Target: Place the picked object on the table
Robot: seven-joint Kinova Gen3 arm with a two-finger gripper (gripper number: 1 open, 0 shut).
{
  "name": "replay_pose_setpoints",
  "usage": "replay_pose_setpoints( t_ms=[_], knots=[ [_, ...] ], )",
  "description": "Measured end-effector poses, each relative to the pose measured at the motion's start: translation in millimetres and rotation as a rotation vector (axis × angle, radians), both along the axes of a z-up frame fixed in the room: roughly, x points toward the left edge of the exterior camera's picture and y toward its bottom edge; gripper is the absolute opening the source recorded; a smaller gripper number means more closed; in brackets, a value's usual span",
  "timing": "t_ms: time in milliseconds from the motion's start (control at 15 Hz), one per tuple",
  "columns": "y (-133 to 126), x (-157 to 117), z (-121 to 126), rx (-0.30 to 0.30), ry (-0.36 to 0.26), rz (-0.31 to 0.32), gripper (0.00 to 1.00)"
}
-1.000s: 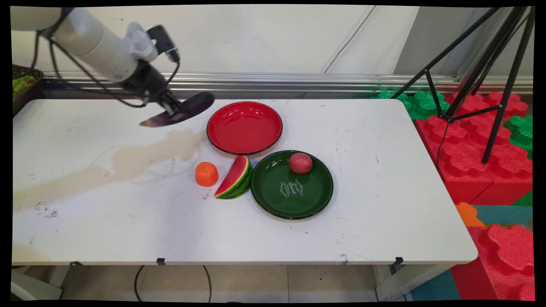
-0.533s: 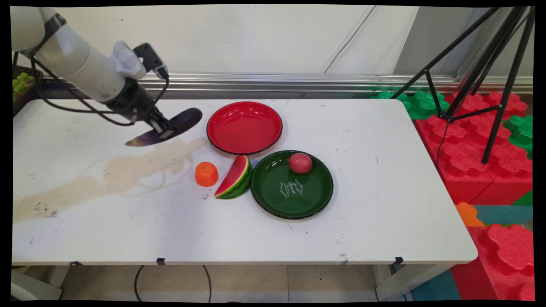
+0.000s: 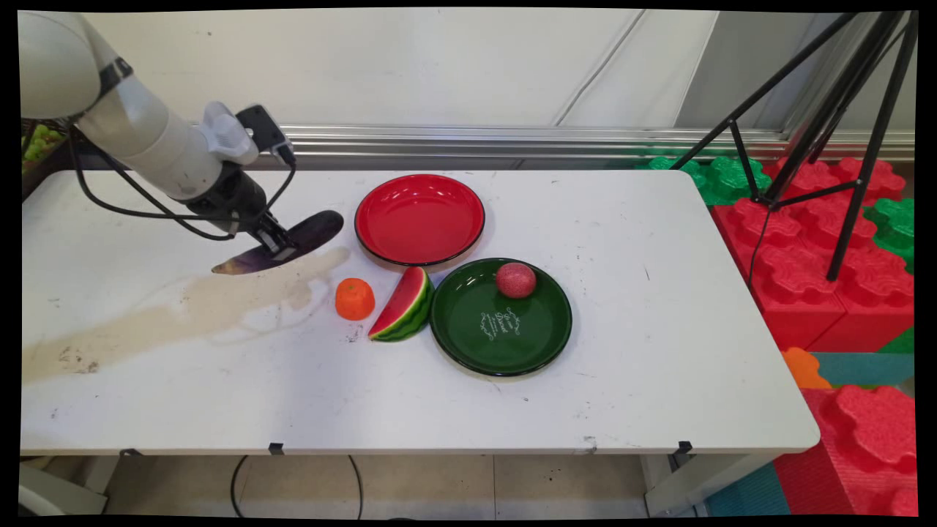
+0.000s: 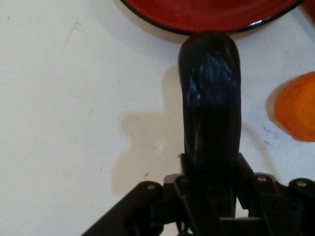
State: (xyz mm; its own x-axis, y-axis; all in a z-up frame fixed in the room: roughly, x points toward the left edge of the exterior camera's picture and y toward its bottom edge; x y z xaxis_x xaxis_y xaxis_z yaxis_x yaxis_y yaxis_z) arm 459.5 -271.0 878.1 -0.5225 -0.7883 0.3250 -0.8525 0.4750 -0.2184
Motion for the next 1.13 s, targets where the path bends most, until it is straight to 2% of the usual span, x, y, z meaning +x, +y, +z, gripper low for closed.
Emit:
replay_pose_setpoints(
  t_ms=[733, 800, 1133],
  knots=[
    [-12.7, 1.3, -28.9, 0.047, -0.005, -0.016, 0.00],
    [-13.3, 1.3, -29.9, 0.047, -0.004, -0.019, 1.00],
    [-14.6, 1.7, -30.4, 0.041, -0.008, -0.041, 1.00]
  ],
)
